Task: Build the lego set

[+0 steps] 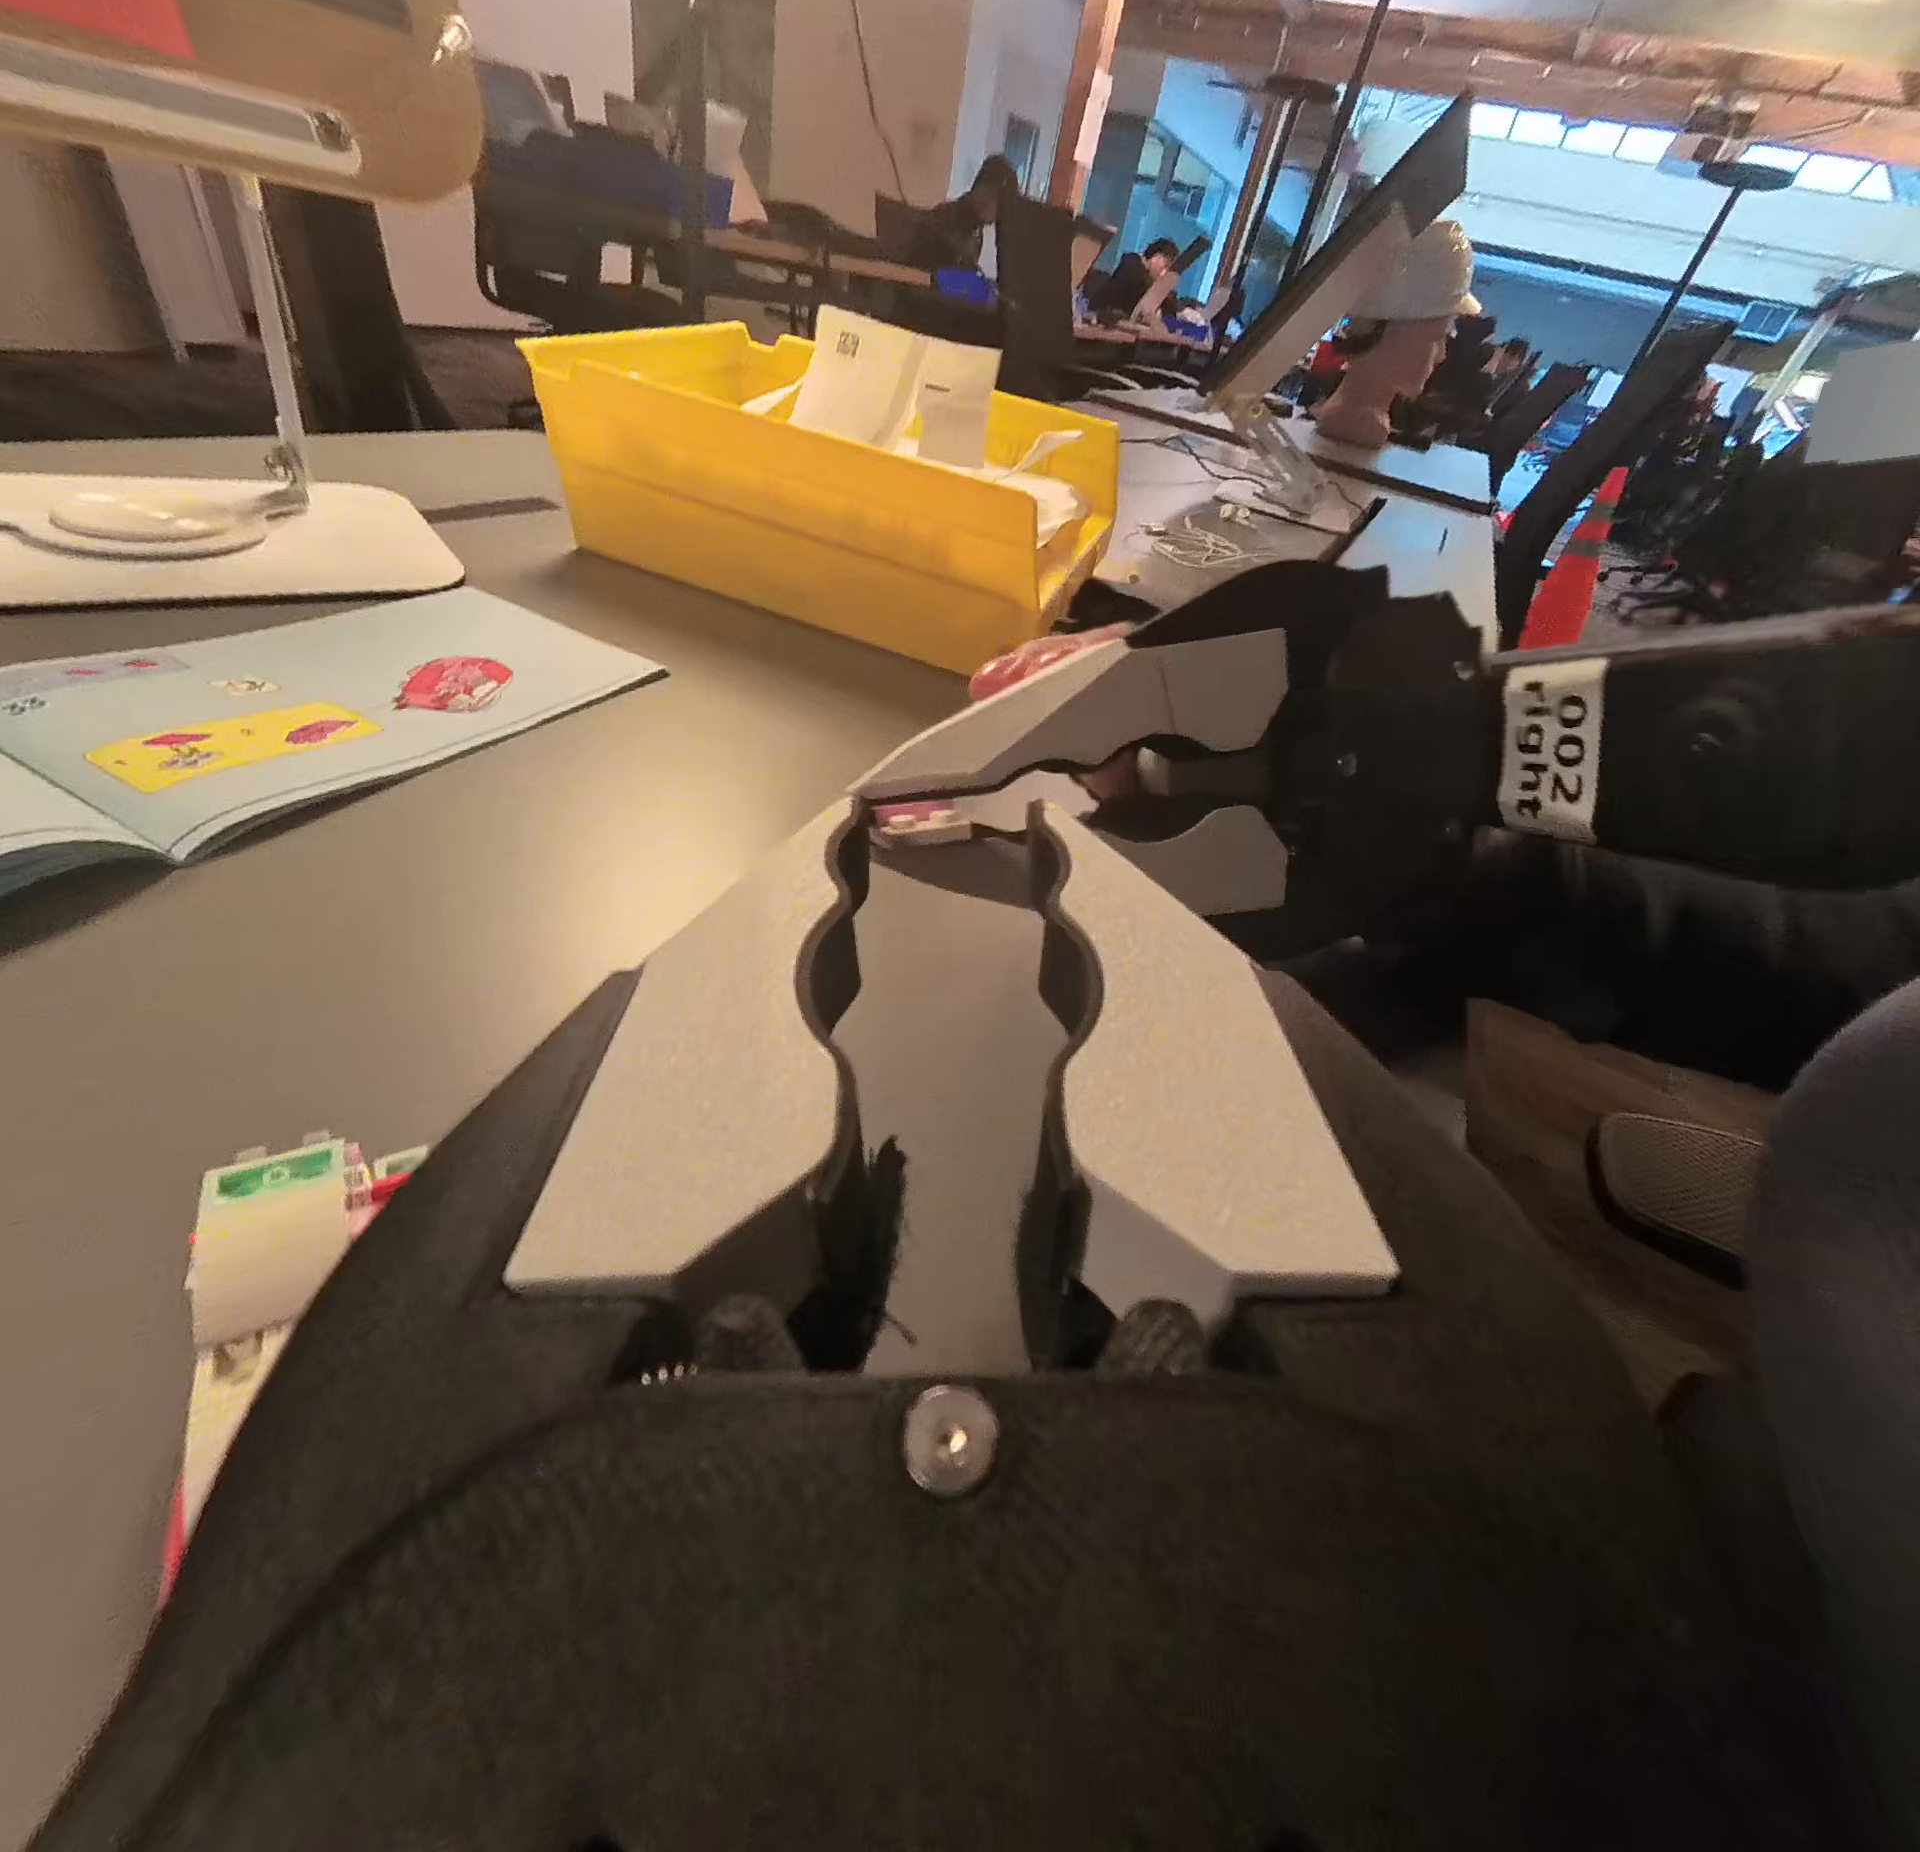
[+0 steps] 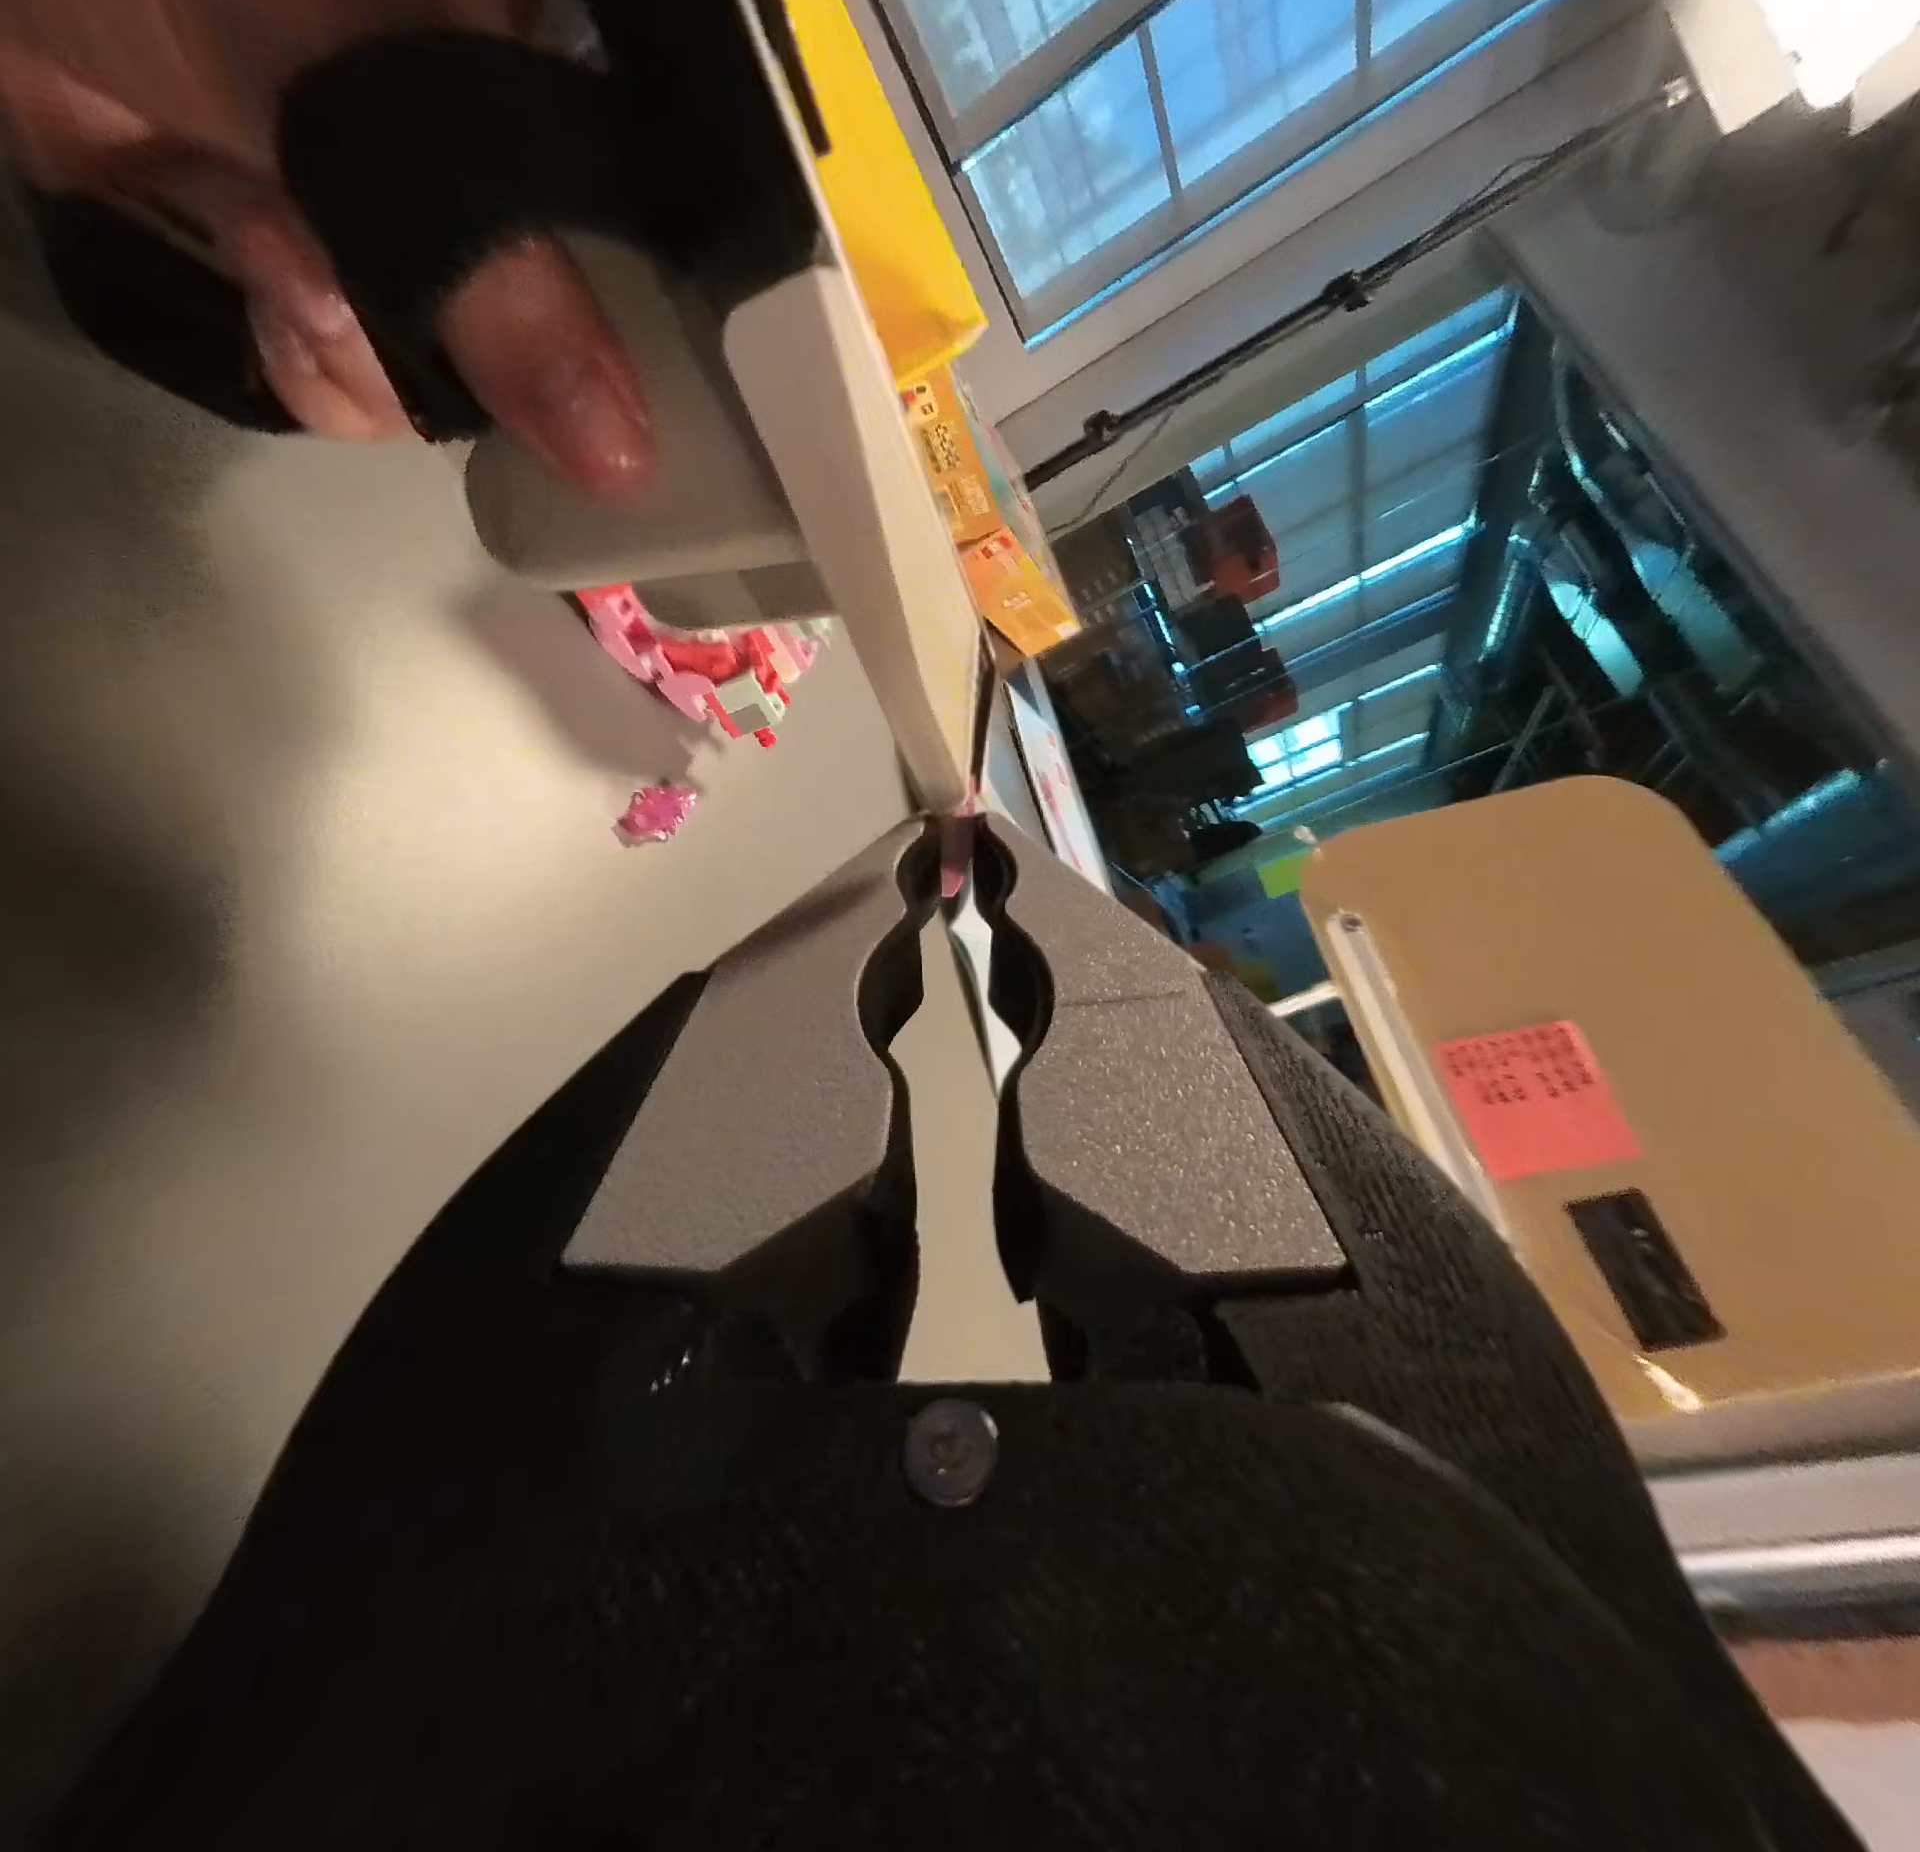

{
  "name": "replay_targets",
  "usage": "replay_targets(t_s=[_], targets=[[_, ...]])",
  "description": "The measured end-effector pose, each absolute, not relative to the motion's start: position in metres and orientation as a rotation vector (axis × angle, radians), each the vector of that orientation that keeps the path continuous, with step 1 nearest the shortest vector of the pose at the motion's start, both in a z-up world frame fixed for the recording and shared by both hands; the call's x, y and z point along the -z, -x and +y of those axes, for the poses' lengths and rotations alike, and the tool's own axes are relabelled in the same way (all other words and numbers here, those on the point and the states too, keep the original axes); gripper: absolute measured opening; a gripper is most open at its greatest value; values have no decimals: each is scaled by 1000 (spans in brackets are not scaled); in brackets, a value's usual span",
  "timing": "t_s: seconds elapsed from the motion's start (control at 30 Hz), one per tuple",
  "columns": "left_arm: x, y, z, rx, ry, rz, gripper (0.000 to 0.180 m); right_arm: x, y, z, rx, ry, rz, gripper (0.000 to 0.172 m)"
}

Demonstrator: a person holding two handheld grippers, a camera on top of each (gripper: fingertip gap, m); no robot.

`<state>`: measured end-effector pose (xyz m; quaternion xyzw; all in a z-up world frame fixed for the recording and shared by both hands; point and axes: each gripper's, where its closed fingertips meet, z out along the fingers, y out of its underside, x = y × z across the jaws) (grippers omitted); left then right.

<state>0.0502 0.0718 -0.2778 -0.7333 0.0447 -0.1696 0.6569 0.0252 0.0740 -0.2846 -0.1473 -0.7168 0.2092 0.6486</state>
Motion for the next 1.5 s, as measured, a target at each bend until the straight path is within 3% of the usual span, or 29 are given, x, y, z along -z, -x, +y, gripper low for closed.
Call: replay_targets(t_s=[0.37, 0.5, 0.67, 1.13, 1.27, 1.4, 1.5], targets=[[295, -35, 75, 323, 1759, 12, 17, 296, -16, 80, -270, 330, -1629, 5], [300, -25, 75, 266, 1791, -29, 16, 304, -15, 75, -271, 350, -1654, 16], [302, -27, 75, 277, 1803, -23, 16, 300, -14, 72, -245, 362, -1617, 6], [236, -48, 49, 820, 1349, 34, 35, 228, -50, 56, -1806, 713, -1315, 5], [242, -70, 52, 871, 1396, 126, 24, 224, -56, 47, -1971, 689, -1320, 5], [236, -74, 48, 932, 1348, 136, 3, 219, -59, 43, -2058, 672, -1304, 4], [231, -74, 45, 963, 1308, 143, 4, 220, -60, 39, -2085, 653, -1325, 5]])
